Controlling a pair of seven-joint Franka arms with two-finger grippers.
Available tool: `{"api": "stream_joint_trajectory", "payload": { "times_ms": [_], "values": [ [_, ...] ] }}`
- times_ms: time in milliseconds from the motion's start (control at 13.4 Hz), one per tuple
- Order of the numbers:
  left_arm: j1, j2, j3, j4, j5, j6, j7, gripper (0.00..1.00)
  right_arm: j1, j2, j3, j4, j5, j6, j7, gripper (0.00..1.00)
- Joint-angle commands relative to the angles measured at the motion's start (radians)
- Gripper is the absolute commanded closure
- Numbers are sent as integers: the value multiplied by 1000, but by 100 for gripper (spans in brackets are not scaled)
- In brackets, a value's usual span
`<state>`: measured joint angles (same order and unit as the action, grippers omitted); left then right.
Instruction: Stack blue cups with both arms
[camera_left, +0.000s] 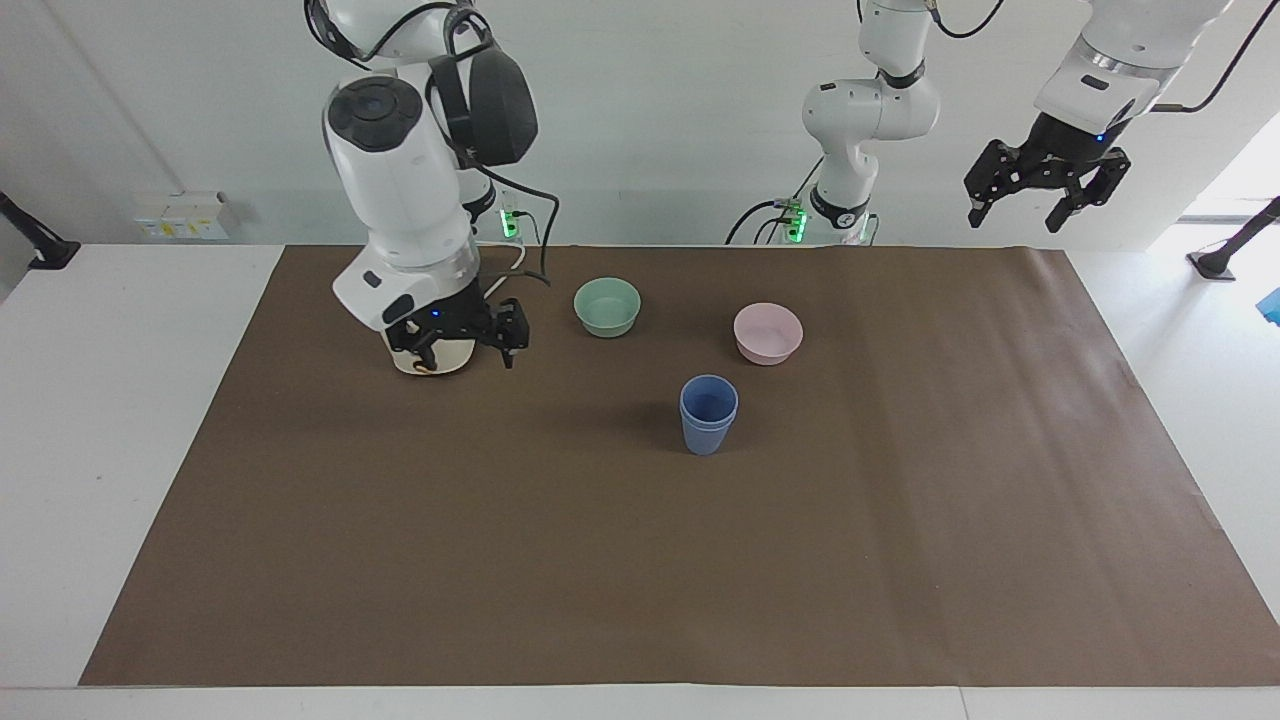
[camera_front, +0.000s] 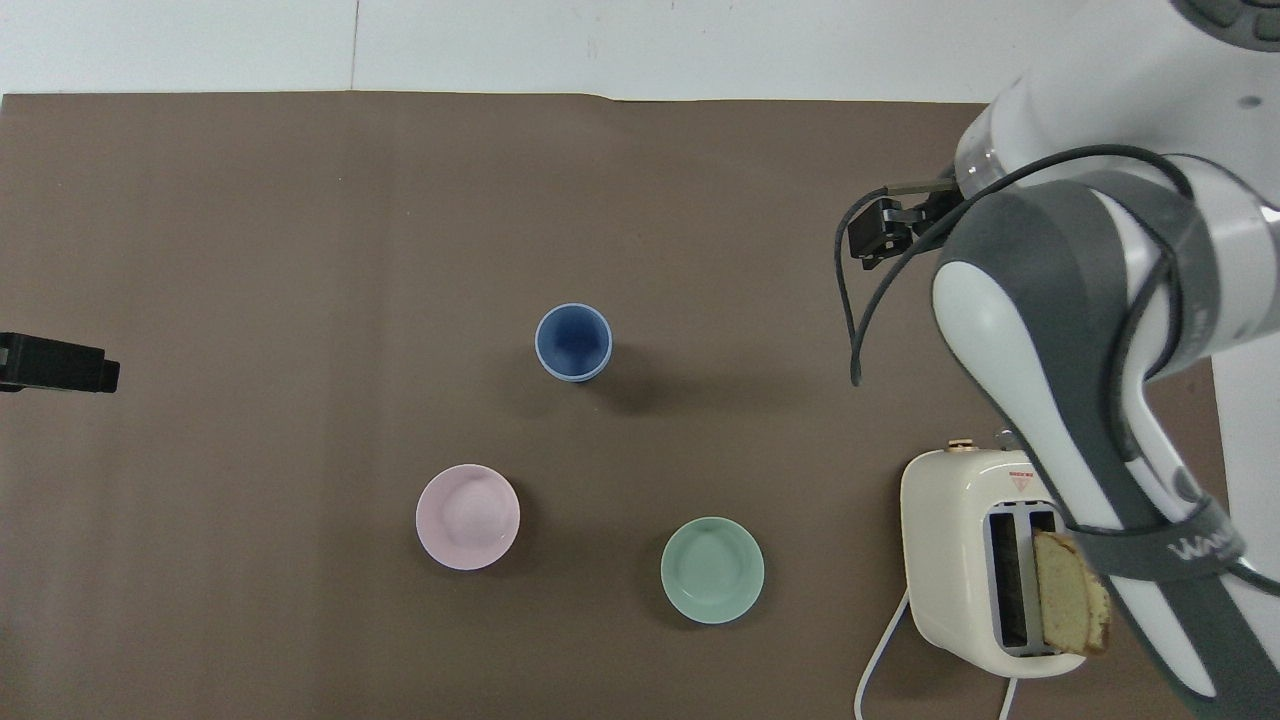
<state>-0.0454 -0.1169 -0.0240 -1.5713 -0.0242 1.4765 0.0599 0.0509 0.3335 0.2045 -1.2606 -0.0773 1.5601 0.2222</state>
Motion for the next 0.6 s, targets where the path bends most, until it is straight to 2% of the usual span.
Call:
{"api": "stream_joint_trajectory", "payload": {
  "times_ms": [0, 522],
  "values": [
    [-2, -10, -2, -10, -10, -1, 1, 0, -75, -57, 12, -16, -4, -49, -55, 0],
    [4, -18, -2, -19, -11, 1, -8, 0, -210, -163, 10, -25, -10, -138, -165, 0]
  ]
}}
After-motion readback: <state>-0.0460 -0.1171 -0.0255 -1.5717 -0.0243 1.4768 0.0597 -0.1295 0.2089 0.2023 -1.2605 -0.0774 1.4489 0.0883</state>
